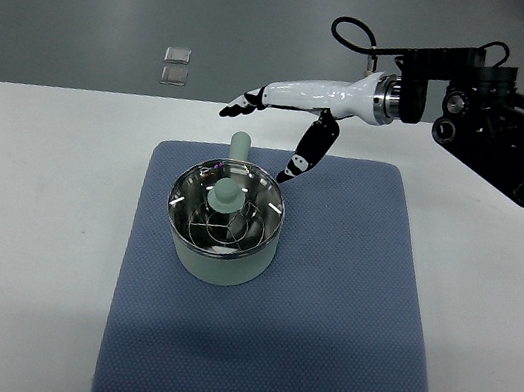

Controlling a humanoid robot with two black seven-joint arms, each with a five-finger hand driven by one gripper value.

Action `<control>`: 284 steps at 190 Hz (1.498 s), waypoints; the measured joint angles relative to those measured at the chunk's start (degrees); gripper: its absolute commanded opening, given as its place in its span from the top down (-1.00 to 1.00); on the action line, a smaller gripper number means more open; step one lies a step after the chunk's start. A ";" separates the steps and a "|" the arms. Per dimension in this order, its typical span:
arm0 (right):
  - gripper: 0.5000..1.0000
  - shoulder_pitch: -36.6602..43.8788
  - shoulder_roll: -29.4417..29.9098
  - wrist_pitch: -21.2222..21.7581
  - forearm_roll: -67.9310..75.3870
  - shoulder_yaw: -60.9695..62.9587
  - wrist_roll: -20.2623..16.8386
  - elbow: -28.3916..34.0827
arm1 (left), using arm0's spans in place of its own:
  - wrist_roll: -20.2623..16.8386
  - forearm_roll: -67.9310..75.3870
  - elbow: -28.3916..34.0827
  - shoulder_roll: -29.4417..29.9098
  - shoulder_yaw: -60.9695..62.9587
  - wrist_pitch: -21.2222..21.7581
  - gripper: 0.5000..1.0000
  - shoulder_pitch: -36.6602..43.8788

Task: Open lid and place right of pot
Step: 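Reach the right hand over the saucepan toward the lid's green knob, then close the right hand fingers around the green knob of the glass lid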

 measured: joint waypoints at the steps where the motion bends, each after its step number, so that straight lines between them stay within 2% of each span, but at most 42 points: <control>1: -0.73 0.19 0.16 0.03 -0.03 -0.22 0.00 0.01 | 0.00 0.00 0.00 0.00 0.00 0.00 -1.00 0.00; 38: -0.73 5.82 7.01 1.48 -2.82 -7.72 0.06 0.08 | 0.01 0.00 0.00 0.00 0.00 0.00 -1.00 0.00; 72: -0.73 8.86 11.18 0.27 -7.87 -11.97 -0.23 -0.69 | 0.02 0.00 0.00 0.00 0.00 0.00 -1.00 0.01; 134: -0.73 12.59 9.67 0.59 -9.10 -13.37 -0.23 -2.04 | 0.02 0.00 0.00 0.00 0.00 0.00 -1.00 0.01; 226: -0.72 11.73 8.44 0.73 -9.23 -14.69 -0.17 -2.95 | 0.00 0.00 -0.01 0.00 0.00 0.00 -1.00 0.00; 260: -0.52 10.39 8.15 0.22 -8.98 -14.56 -0.09 -2.95 | 0.00 0.00 0.00 0.00 0.00 0.00 -1.00 0.00; 284: -0.47 9.32 8.13 -0.07 -9.01 -14.51 -0.09 -2.95 | 0.00 0.00 0.00 0.00 0.00 0.00 -1.00 0.00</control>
